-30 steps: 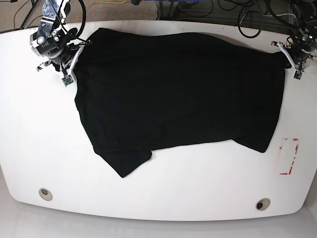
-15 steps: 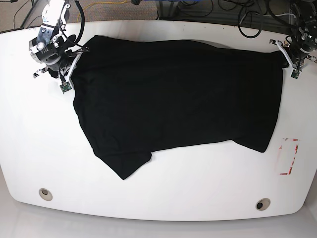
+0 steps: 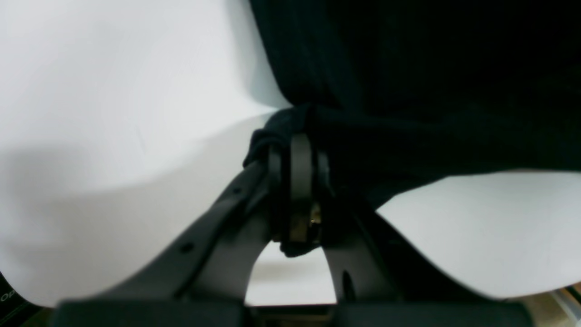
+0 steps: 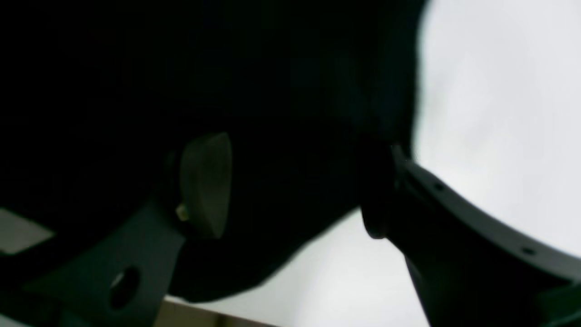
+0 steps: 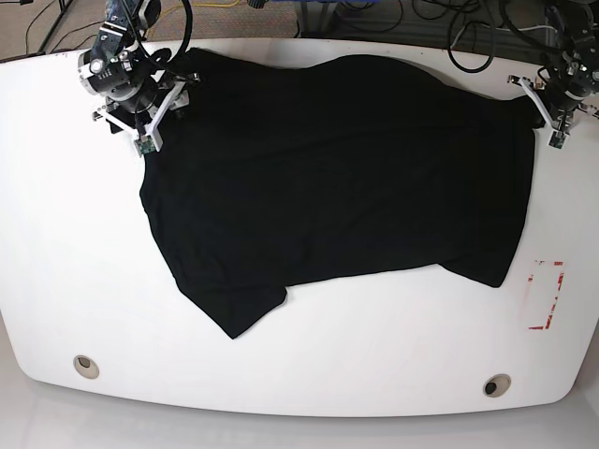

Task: Layout the t-shirt on the table in an organized manner, then fold the t-shirt properly
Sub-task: 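Pull the shirt edge further with the right gripper while left holds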

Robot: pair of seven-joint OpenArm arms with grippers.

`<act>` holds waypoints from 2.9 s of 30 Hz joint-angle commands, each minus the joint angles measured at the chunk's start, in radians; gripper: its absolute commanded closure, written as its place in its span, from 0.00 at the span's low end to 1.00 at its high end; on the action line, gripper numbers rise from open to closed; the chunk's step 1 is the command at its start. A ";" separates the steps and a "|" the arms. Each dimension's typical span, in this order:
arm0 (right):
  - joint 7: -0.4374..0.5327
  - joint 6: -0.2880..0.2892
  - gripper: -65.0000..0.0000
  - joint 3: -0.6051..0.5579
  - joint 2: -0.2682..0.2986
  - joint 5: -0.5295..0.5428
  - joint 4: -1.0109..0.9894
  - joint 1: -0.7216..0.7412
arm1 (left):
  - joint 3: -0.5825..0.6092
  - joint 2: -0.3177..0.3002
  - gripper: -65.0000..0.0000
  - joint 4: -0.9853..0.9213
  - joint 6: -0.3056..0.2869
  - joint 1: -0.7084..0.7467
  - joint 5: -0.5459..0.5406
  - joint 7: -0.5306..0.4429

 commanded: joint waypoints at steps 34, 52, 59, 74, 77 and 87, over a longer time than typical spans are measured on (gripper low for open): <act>0.007 -0.002 0.38 0.156 -0.057 0.368 -0.049 -0.230 | -0.008 -0.017 1.00 0.016 -0.001 0.001 0.001 -0.007; 0.012 -0.002 0.52 0.082 -0.085 0.374 -0.119 -0.228 | -0.008 -0.017 1.00 0.016 -0.001 0.001 0.001 -0.007; 0.012 -0.002 1.00 0.082 -0.083 0.374 -0.119 -0.235 | -0.008 -0.017 1.00 0.016 -0.001 0.001 0.001 -0.007; -0.029 -0.002 1.00 0.084 -0.025 0.374 0.001 -0.311 | -0.011 -0.017 1.00 0.014 -0.001 0.009 0.001 -0.006; -0.056 -0.002 1.00 0.084 0.015 0.374 0.001 -0.311 | -0.011 -0.017 1.00 0.016 -0.001 0.025 0.001 -0.006; -0.069 -0.002 1.00 0.082 0.090 0.374 0.000 -0.302 | -0.011 -0.015 1.00 0.016 -0.001 0.084 0.000 -0.006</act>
